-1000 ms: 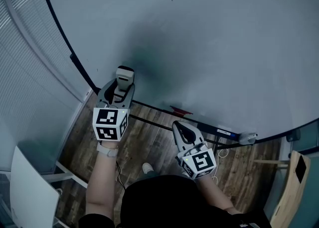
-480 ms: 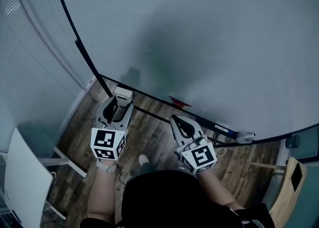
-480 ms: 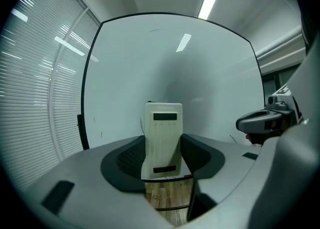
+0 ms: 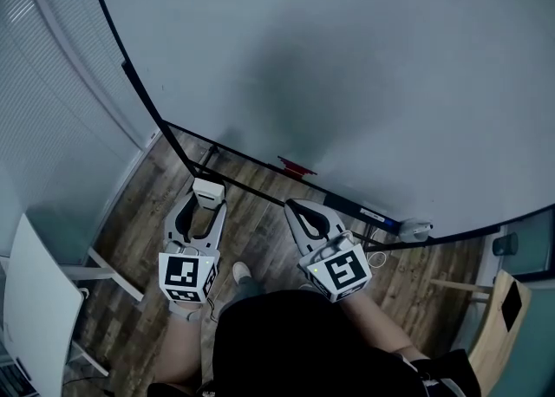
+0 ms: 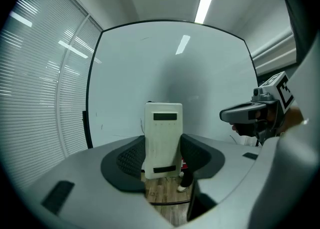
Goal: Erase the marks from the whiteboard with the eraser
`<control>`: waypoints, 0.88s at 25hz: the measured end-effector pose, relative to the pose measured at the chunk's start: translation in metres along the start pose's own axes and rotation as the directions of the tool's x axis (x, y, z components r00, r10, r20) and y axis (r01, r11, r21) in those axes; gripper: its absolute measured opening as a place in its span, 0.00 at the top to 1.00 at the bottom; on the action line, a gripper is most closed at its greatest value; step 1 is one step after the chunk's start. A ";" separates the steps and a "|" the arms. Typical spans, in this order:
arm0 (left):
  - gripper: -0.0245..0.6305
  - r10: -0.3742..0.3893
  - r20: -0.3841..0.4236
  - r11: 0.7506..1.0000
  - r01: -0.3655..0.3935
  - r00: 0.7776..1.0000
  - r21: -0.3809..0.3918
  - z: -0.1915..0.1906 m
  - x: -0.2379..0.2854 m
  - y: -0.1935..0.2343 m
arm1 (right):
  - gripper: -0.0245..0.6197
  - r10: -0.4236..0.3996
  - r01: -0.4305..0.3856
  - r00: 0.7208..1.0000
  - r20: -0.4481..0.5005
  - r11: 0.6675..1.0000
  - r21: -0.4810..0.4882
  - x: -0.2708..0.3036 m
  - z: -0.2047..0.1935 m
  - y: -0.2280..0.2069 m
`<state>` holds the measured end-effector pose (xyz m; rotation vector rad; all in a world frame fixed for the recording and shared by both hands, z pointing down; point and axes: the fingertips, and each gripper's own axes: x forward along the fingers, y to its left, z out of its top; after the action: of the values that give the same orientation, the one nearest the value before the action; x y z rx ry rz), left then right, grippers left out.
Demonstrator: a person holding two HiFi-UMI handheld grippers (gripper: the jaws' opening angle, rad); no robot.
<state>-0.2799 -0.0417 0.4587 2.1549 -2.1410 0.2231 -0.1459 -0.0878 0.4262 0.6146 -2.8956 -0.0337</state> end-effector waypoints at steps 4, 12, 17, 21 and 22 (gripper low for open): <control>0.60 0.006 -0.002 1.000 -0.006 1.000 -0.008 -0.005 -0.010 -0.023 | 0.92 0.022 -0.022 1.000 0.004 1.000 -0.004 -0.016 -0.006 0.002; 0.60 -0.006 -0.009 1.000 0.006 1.000 -0.008 -0.009 -0.018 -0.057 | 0.92 0.070 -0.069 0.997 0.028 0.997 -0.024 -0.030 -0.005 0.007; 0.60 -0.009 -0.005 1.000 0.009 1.000 -0.001 -0.007 -0.019 -0.070 | 0.92 0.090 -0.089 0.996 0.025 0.996 -0.023 -0.039 -0.009 0.008; 0.60 -0.013 -0.001 1.000 0.013 1.000 0.013 -0.003 -0.018 -0.076 | 0.92 0.086 -0.086 0.996 0.027 0.996 -0.019 -0.044 -0.011 0.004; 0.60 -0.014 0.000 1.000 0.014 1.000 0.017 -0.003 -0.017 -0.077 | 0.92 0.085 -0.085 0.996 0.026 0.996 -0.019 -0.045 -0.011 0.003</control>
<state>-0.2029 -0.0236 0.4610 2.1783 -2.1306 0.2408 -0.1048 -0.0663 0.4300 0.4908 -2.9405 -0.0568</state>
